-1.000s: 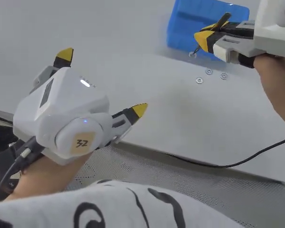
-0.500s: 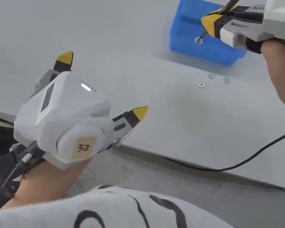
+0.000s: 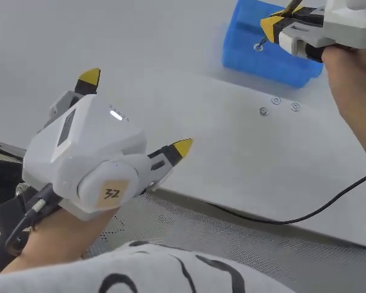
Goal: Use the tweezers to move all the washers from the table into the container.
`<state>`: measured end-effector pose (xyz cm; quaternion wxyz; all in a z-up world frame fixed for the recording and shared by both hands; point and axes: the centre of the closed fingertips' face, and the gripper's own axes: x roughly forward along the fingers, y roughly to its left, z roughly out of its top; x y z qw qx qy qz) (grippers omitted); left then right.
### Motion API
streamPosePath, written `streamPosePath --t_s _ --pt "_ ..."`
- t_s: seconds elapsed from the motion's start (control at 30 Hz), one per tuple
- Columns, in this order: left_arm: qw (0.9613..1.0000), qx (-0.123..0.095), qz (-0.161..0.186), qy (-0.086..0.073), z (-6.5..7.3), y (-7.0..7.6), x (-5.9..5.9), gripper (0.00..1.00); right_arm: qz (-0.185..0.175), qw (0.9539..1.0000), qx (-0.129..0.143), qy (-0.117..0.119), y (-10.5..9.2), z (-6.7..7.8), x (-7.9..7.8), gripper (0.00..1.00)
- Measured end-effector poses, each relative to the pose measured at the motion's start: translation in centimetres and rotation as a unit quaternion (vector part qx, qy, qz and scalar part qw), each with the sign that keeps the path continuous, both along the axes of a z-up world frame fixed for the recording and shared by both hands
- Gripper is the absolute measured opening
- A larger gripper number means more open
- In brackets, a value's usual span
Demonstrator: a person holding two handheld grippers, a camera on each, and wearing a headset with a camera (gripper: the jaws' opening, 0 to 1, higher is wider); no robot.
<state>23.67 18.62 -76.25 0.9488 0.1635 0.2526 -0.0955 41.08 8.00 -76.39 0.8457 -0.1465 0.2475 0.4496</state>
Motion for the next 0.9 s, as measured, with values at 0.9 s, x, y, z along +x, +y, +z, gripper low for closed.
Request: streamPosePath --t_s 0.9 --pt "1.0 0.002 0.002 0.003 -0.2 0.1 0.0 0.95 -0.028 0.9989 -0.01 0.037 -0.9 -4.6 1.1 0.04"
